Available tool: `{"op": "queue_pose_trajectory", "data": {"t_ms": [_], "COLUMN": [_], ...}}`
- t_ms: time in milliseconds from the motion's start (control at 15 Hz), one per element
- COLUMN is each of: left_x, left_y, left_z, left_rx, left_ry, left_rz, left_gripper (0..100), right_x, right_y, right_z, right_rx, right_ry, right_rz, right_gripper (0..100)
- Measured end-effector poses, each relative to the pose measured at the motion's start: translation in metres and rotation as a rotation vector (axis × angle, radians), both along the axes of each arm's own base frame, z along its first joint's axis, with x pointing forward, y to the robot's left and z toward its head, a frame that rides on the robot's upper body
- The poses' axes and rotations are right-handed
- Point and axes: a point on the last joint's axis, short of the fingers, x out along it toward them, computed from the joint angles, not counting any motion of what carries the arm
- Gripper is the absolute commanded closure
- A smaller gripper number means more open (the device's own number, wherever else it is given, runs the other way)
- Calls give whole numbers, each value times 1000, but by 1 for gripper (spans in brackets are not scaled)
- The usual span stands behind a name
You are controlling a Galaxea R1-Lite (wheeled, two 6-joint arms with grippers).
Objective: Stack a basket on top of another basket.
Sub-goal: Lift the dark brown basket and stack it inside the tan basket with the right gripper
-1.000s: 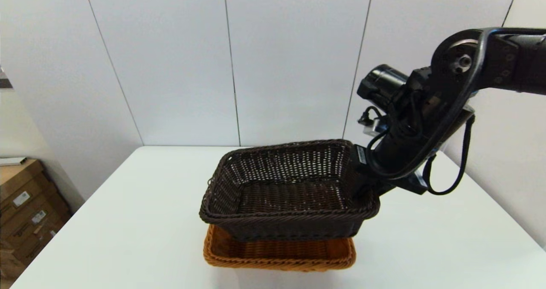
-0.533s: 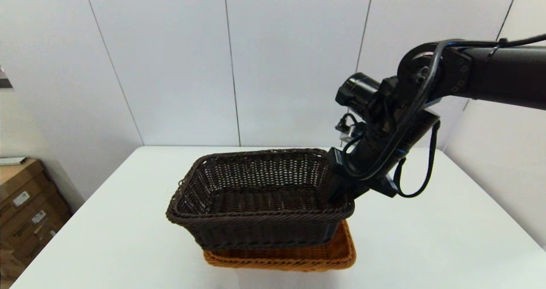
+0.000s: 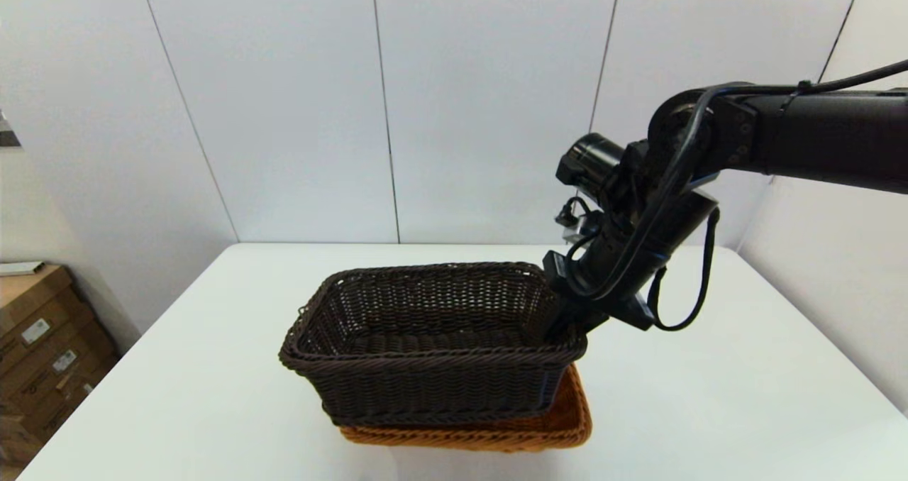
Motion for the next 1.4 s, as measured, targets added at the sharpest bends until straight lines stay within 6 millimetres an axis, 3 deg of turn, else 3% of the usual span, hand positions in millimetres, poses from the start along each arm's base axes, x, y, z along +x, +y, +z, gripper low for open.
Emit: {"op": "queue_pose_trajectory", "data": {"t_ms": [467,667,1400], "left_x": [0,0,0], "left_y": [0,0,0], "left_z": [0,0,0], "left_rx": [1,2,2], "left_ry": [0,0,0], "left_rz": [0,0,0], "left_gripper": [0,0,0], "right_x": [18,17,3], "right_y": [-13,-17,-31], "right_z": [-6,-7,22], "right_rx": [-6,-36,5], "right_ry": [-55,-67,-144], "right_rz": [-60,-76,-101], "right_gripper": [100,100,100]}}
